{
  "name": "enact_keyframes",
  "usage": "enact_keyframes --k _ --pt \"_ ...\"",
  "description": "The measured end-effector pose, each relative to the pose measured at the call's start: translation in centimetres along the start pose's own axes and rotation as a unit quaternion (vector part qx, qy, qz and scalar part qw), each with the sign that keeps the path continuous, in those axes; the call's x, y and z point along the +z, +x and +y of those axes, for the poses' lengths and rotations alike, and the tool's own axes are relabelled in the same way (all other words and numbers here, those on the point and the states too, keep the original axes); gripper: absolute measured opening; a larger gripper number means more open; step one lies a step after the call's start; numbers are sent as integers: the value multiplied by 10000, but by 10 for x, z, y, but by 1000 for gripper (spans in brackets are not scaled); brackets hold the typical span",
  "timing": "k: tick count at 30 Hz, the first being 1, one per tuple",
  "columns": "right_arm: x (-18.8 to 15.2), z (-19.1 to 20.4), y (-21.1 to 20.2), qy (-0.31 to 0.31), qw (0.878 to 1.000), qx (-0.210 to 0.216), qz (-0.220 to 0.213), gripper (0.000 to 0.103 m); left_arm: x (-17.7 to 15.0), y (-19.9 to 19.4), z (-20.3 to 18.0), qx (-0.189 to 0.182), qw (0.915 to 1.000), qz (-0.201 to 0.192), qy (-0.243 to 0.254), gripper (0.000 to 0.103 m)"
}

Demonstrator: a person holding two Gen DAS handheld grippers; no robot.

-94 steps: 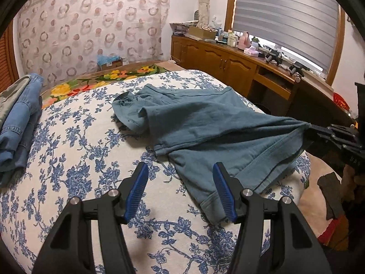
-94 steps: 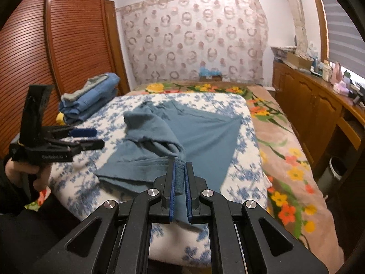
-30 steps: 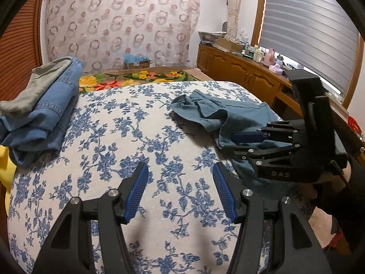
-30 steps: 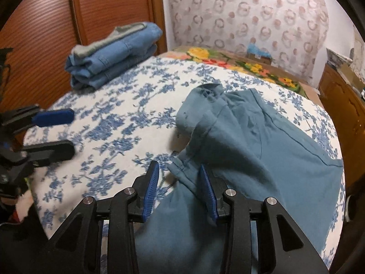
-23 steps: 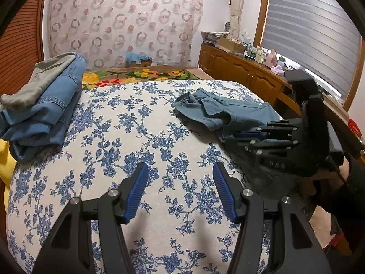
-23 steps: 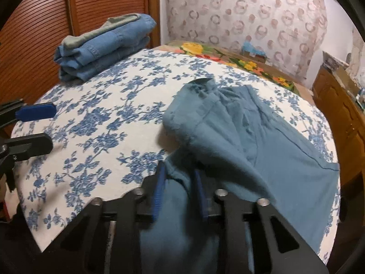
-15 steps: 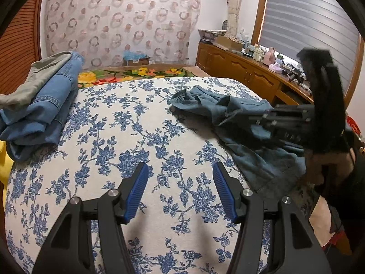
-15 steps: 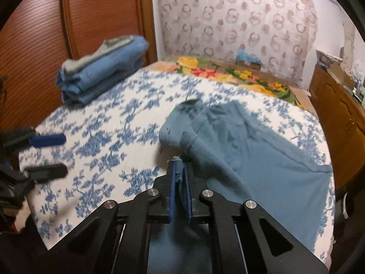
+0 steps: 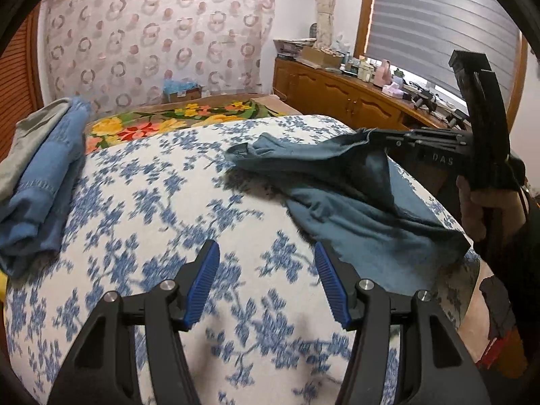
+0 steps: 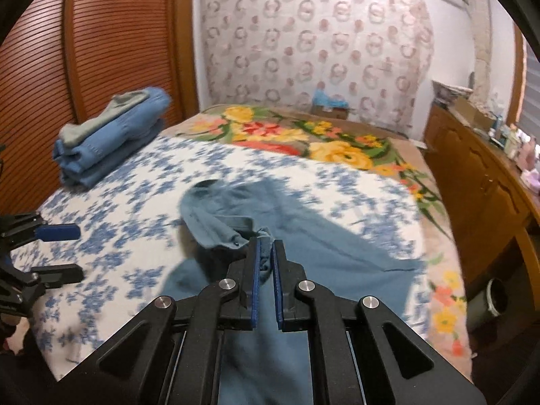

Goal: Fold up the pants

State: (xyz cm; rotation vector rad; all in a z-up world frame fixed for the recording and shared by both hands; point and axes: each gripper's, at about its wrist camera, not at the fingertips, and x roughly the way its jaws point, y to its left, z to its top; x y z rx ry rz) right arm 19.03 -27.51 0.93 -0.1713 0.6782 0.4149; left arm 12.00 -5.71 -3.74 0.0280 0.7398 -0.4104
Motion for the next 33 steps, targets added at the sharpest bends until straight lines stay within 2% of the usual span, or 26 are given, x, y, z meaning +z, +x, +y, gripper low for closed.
enact_keyframes --k 4,11,15,21,23,24,25,33 --pt "1 -36 1 238 9995 -209 -5 4 11 17 -5 -86 9998 126 84 58" --pt "-7 -77 14 446 9983 -355 120 3 33 50 -13 -218 9990 328 225 58" --pt "-11 -92 19 562 9977 -347 147 2 45 65 -18 -262 9984 421 271 58" --pt "-16 -97 28 709 9971 -54 278 2 57 90 -20 -278 9976 547 307 58" --pt "-16 -94 35 711 9968 -36 368 9 59 97 -20 -287 9973 586 327 58" --pt "-16 -92 38 694 9968 -14 404 21 60 100 -21 -284 9972 605 333 58" --pt "-16 -91 40 685 9967 45 425 25 61 103 -20 -284 9972 615 330 58" --pt "-19 -91 64 704 9942 134 803 25 57 115 -14 -330 9968 681 260 58"
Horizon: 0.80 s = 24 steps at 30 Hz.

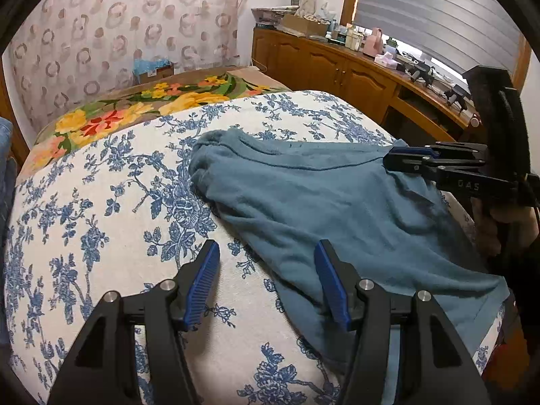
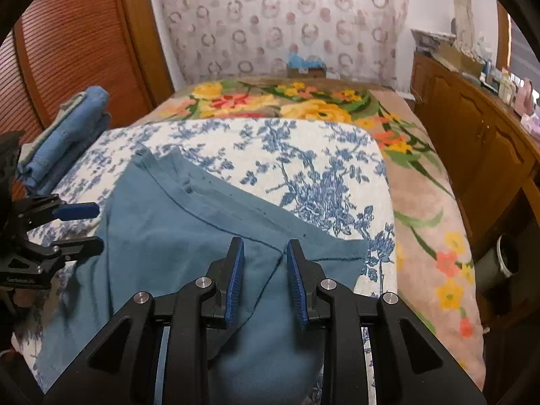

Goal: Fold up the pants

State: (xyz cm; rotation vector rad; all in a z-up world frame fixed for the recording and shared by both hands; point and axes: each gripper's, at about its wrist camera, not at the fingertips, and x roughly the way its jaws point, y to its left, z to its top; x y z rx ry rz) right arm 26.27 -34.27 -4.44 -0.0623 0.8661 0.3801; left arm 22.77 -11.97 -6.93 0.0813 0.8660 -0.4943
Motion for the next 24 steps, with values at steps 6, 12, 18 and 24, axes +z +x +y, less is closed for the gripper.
enact_keyframes --k 6,12,18,24 --pt "0 2 7 -35 9999 -45 124 24 -1 3 1 11 10000 24 28 58" --pt "2 9 0 -165 9999 -17 -29 4 -1 -1 1 30 10000 -74 10 58" --pt "9 8 -33 -178 9978 -275 -571 4 0 -12 3 123 9992 -367 20 58" --pt "13 -8 -44 -164 9956 -658 -639 4 2 -13 8 114 9991 -412 -59 58"
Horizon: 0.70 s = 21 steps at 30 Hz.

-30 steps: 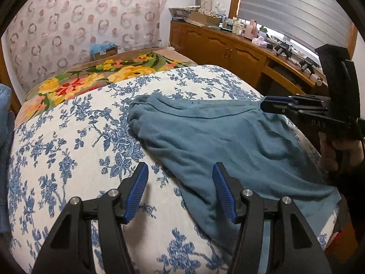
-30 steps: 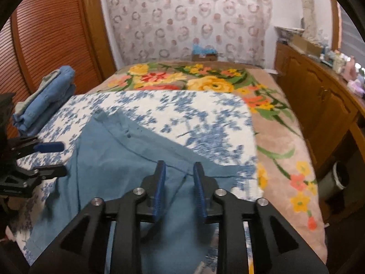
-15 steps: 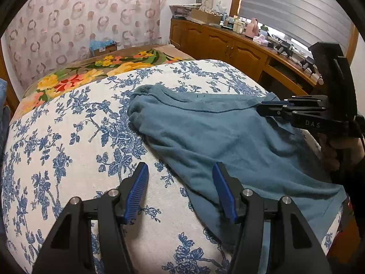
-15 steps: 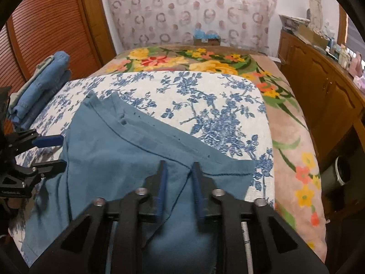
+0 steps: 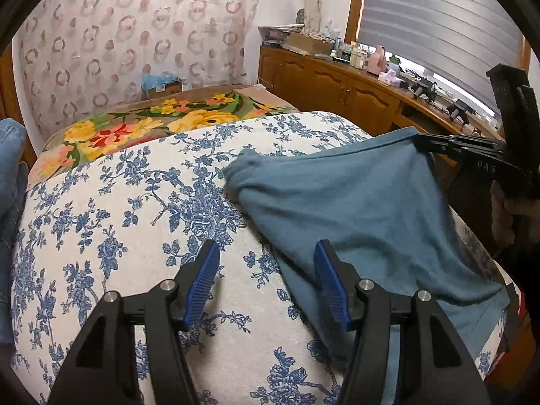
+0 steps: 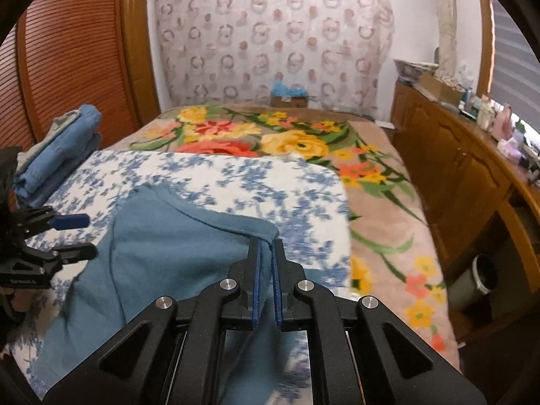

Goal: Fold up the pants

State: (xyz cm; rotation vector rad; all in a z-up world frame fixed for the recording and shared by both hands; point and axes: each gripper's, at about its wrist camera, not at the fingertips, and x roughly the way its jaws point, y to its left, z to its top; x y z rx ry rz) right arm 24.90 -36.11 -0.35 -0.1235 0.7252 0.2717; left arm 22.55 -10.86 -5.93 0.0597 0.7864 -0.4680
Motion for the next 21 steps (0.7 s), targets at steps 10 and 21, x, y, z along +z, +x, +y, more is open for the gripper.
enact_keyframes --k 10,21 --pt "-21 -19 22 102 9977 -484 468 4 -2 8 -3 -3 9999 137 71 58" --pt "-22 -19 12 356 9982 -217 430 22 -3 8 -6 62 9998 168 74 58"
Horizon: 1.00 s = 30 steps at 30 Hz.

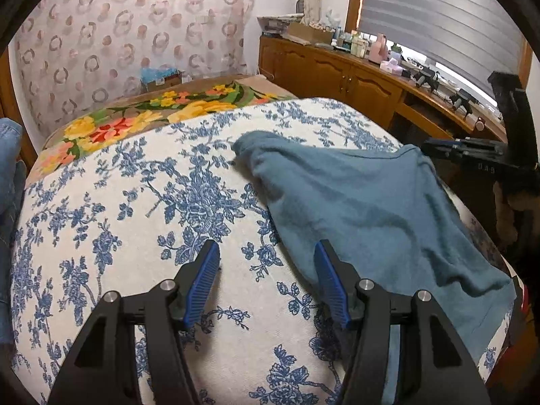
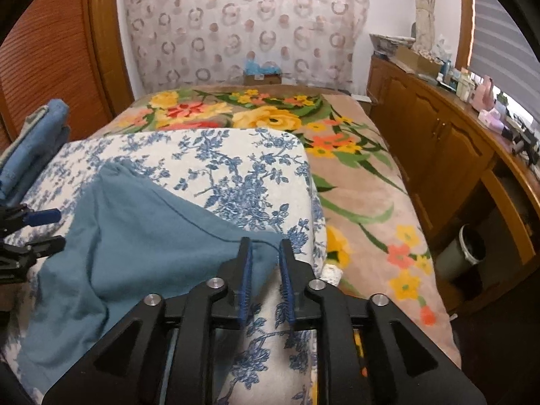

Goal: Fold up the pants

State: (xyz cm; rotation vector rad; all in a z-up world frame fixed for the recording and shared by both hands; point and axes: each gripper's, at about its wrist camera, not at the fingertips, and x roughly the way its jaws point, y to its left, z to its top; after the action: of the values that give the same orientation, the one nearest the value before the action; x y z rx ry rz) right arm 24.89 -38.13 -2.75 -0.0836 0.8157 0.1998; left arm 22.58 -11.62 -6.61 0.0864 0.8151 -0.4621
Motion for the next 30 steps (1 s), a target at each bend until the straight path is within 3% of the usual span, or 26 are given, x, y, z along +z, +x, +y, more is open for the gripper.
enact_keyframes --k 7,11,13,16,18,25,28,30 --pt "-8 3 11 -4 9999 48 157 25 -1 -13 -15 -340 9993 83 101 58" --pt "-9 -2 17 74 9997 119 194 25 -6 -11 -23 -281 9992 206 192 58" --pt "-8 -4 17 64 9996 209 190 6 -8 -10 -25 -257 9991 259 220 58" --pt "-5 -5 13 5 9996 261 70 1 -12 -9 -27 -158 9990 333 271 58" --pt "-3 -10 8 40 9999 51 -77 1 -15 -7 -28 -47 9988 387 307 58" --pt "-9 -12 2 75 9999 -72 -127 1 -19 -14 -25 44 9991 339 239 58" --pt "-13 -7 -9 88 9998 -37 -187 17 -21 -24 -29 11 9994 265 243 58" --pt "-16 -4 -16 113 9997 -23 -192 20 -24 -31 -33 -29 9993 231 278 58"
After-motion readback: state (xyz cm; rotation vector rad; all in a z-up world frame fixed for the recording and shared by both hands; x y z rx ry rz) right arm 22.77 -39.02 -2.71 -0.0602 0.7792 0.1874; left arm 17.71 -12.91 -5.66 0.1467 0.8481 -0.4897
